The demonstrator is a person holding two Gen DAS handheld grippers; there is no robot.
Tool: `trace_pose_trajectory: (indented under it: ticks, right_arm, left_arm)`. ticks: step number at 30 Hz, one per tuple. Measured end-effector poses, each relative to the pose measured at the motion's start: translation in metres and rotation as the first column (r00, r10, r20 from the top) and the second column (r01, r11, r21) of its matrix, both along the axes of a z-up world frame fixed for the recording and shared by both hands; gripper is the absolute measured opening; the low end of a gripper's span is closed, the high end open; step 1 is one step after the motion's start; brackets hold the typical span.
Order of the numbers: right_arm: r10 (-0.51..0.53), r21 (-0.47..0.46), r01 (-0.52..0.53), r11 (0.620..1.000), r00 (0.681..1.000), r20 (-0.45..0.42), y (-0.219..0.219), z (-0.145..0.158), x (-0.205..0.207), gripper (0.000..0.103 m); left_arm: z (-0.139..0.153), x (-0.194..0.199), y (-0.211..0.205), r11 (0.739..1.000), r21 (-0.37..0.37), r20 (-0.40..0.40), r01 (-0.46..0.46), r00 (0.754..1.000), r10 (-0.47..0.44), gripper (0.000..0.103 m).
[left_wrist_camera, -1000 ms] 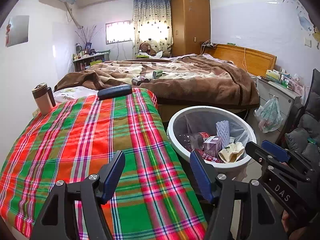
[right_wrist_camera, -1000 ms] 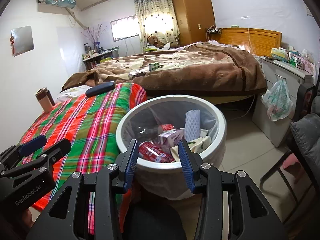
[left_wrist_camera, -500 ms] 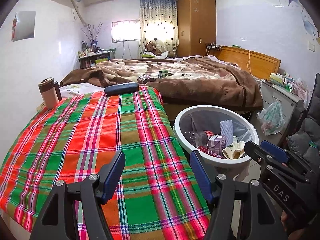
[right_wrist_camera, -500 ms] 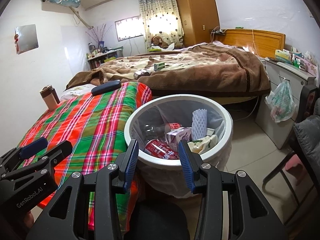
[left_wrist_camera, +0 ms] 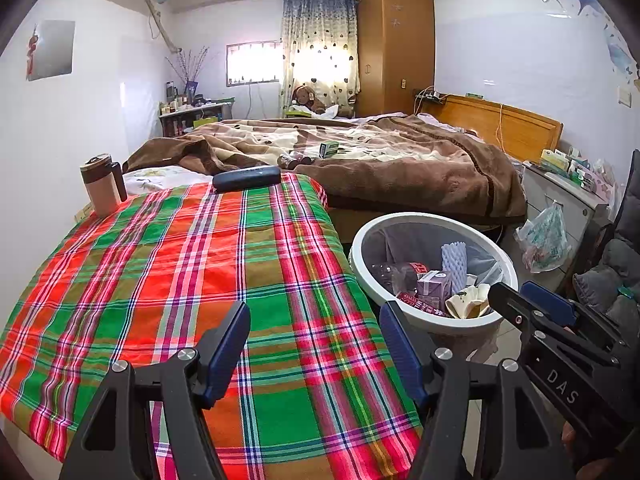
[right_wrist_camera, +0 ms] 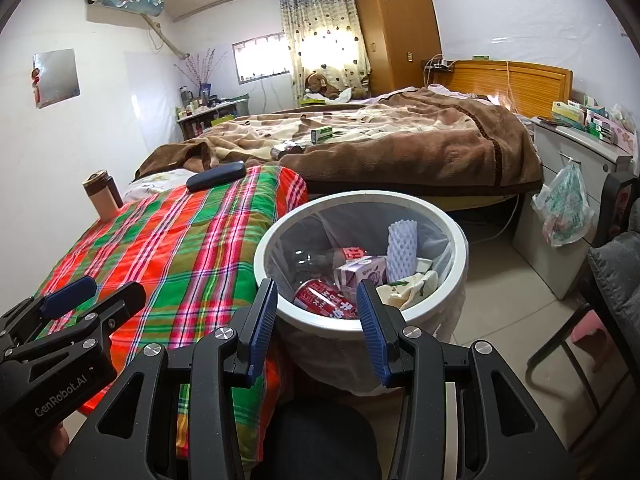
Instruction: Collect trash
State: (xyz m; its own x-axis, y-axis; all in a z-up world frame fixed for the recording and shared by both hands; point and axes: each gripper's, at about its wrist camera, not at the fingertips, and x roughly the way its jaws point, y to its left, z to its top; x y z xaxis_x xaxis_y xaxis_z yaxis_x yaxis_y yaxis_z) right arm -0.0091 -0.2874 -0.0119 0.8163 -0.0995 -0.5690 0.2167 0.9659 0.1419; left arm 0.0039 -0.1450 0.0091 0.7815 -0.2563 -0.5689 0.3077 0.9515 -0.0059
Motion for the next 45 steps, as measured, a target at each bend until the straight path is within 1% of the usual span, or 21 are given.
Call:
trace_pose_trajectory:
  ticks: [45]
  right_arm:
    - [0.000,0.006,0.000,1.000,1.000,0.002,0.0029,0.0016,-0.0024,0.043]
  left_arm:
    - [0.0019,-0.0051,-0.0037,1.000,-0.006,0.005,0.002,1.000,-0.001,0.067]
